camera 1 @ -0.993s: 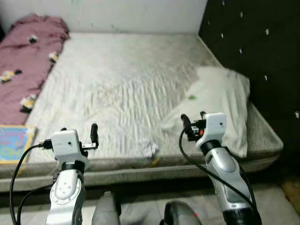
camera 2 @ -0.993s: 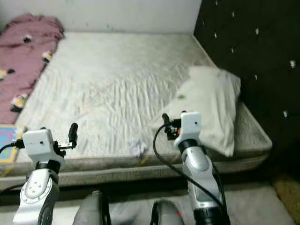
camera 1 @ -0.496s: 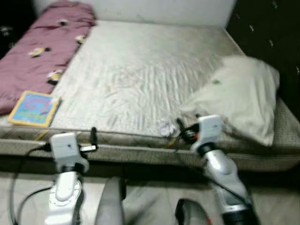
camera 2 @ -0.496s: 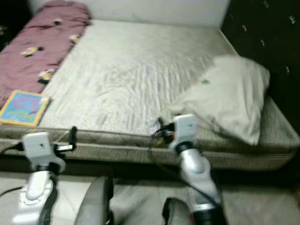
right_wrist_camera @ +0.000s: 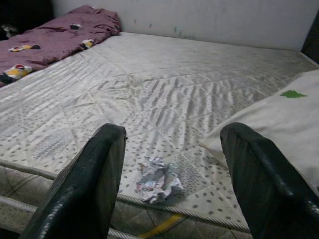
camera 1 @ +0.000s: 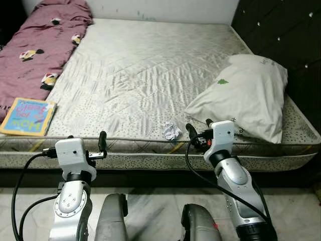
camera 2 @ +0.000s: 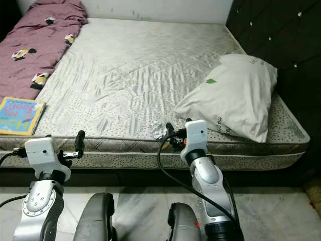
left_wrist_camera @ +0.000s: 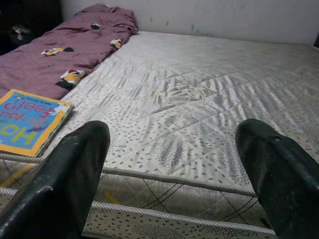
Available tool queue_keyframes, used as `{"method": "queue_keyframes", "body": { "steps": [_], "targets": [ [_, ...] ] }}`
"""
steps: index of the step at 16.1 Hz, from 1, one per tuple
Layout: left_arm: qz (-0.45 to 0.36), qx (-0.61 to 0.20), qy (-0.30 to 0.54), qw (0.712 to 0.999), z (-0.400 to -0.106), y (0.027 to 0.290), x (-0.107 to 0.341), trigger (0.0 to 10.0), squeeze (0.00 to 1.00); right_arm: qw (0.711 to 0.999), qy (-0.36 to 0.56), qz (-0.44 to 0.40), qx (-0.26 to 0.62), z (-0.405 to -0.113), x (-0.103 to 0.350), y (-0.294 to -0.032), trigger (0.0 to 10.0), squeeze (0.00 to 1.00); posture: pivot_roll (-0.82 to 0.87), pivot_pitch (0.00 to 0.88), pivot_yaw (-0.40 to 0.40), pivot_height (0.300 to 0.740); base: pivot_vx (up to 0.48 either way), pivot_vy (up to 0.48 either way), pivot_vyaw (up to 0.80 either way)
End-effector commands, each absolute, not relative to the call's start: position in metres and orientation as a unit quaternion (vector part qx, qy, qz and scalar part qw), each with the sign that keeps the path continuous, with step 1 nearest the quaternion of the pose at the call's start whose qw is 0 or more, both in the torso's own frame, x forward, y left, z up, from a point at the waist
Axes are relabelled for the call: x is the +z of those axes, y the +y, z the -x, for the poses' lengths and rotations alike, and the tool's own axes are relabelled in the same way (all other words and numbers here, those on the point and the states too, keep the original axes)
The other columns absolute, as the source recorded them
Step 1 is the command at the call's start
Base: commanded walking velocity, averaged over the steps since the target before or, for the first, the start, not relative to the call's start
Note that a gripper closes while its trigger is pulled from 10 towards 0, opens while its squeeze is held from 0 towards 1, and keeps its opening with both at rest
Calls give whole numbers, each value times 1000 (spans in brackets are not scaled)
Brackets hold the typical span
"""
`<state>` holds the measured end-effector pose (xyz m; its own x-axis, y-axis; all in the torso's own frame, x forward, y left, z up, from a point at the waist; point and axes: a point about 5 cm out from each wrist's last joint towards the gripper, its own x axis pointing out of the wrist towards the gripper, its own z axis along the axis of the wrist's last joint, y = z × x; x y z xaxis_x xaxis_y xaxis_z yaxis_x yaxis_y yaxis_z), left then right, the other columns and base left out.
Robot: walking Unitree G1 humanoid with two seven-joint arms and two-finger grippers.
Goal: Clean up the room
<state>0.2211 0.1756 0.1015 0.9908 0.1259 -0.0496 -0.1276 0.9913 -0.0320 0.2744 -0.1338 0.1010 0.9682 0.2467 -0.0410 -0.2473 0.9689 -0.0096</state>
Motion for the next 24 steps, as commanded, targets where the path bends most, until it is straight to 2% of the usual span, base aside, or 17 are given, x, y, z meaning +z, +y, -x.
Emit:
{"method": "queue_keyframes", "body": {
  "steps": [1,4,9,20,24],
  "targets": [
    [20,65,20,997,-221,177,103,10000,0,992,17,7,123,-276,104,-135,10000,0,13,17,-45,634,0,0,0],
    [20,62,20,998,-221,177,104,10000,0,992,14,10,126,-277,105,-134,10000,0,10,21,-44,634,80,0,142],
    [21,59,19,998,-222,176,104,10000,0,992,14,9,125,-276,105,-134,10000,0,10,21,-43,634,277,0,733],
    [23,55,23,998,-222,175,102,10000,0,993,24,-9,112,-277,103,-137,10000,0,9,21,-43,634,310,0,0],
    [22,55,27,998,-222,175,101,10000,0,994,25,-9,108,-278,102,-138,10000,0,11,18,-45,634,230,0,-311]
  ]
}}
